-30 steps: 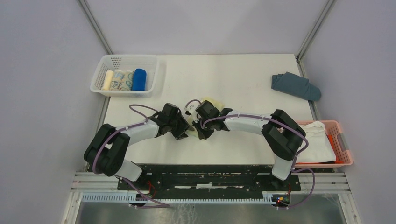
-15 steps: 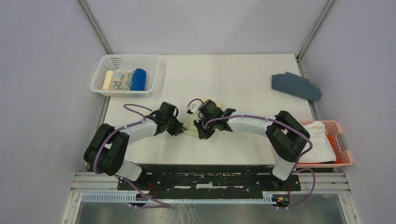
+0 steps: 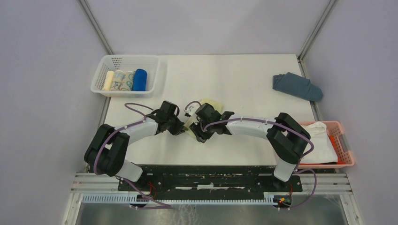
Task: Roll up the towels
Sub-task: Roll the towel at the center of the board.
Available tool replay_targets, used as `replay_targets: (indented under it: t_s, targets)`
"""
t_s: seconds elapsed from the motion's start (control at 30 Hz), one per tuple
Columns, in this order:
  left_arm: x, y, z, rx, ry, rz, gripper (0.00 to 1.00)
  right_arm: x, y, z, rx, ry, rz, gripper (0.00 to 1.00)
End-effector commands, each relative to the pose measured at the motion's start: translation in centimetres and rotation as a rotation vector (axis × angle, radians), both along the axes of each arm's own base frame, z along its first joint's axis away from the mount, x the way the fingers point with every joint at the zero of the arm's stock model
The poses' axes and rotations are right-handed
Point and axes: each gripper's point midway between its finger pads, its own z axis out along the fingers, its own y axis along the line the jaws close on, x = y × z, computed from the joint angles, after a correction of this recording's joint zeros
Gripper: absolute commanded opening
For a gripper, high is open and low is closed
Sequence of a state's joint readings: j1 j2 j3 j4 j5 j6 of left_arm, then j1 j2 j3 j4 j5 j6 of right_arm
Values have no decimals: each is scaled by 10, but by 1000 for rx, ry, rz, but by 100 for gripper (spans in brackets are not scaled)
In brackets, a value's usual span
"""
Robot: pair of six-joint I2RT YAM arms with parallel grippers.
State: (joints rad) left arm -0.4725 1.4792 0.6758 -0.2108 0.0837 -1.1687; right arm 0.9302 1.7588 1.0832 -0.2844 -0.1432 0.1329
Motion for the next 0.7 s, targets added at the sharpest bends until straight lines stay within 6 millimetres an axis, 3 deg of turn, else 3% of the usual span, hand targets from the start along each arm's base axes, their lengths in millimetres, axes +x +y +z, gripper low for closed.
replay_targets:
  t_s: [0.0, 0.43, 0.67]
  targets:
    - [8, -7, 14, -33, -31, -18, 12, 17, 24, 27, 43, -137, -5, 52]
    - [4, -6, 15, -33, -24, -22, 11, 3, 17, -14, -76, -160, 17, 47]
    - [2, -4, 20, -30, -30, -22, 11, 9, -4, -19, -154, -217, -21, 44]
